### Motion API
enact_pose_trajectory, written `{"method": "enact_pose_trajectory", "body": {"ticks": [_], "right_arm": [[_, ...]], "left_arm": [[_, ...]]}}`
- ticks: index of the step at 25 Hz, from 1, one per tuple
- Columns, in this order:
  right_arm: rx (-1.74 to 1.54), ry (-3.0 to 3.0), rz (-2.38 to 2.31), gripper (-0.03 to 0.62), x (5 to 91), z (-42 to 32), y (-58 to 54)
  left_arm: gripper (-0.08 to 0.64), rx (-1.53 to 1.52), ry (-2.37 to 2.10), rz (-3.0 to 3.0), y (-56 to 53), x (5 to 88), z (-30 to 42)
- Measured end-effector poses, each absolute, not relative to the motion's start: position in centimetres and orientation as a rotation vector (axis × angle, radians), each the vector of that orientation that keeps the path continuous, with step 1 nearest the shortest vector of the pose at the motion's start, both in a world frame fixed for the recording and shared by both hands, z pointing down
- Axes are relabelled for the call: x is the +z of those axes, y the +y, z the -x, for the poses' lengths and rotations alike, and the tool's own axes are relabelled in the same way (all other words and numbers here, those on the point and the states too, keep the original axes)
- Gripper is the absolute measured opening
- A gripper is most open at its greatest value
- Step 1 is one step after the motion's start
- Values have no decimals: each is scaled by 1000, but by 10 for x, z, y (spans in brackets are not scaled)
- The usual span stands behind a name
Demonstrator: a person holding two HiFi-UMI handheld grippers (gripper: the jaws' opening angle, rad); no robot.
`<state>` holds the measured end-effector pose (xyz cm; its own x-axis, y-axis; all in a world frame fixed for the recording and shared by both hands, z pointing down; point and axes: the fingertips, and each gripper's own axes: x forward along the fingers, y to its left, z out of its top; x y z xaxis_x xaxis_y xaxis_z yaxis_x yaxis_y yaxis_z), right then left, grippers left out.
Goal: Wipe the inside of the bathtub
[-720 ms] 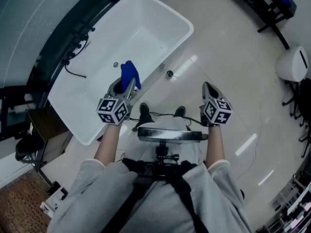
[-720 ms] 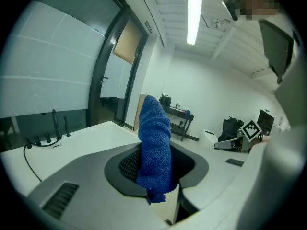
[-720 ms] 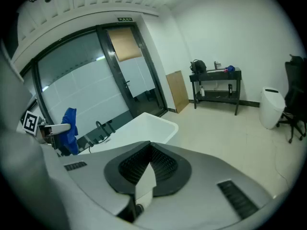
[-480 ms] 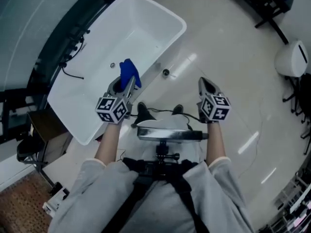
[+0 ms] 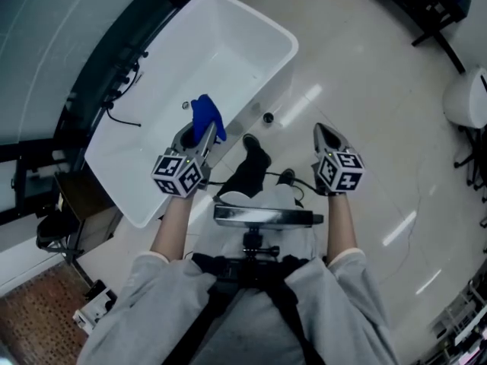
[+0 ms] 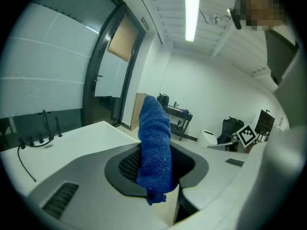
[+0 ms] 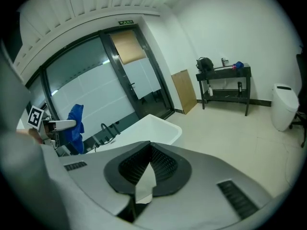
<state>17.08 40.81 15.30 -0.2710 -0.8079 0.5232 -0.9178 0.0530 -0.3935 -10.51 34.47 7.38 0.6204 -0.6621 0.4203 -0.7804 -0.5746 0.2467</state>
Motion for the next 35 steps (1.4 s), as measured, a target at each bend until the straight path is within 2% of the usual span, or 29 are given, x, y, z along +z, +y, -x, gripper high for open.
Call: {"method": "enact_pose_trajectory", "body": {"ticks": [12, 27, 35], "right_arm": [[980, -2098, -1754, 9, 155, -158, 286], [893, -2123, -1598, 9, 152, -80, 142], [898, -2085, -1511, 9, 178, -99, 101]], "left_arm": [[124, 381, -1018, -2442, 221, 107, 90], [124, 368, -958, -2401, 121, 133, 125], [124, 397, -921, -2346, 90, 160, 99]]}}
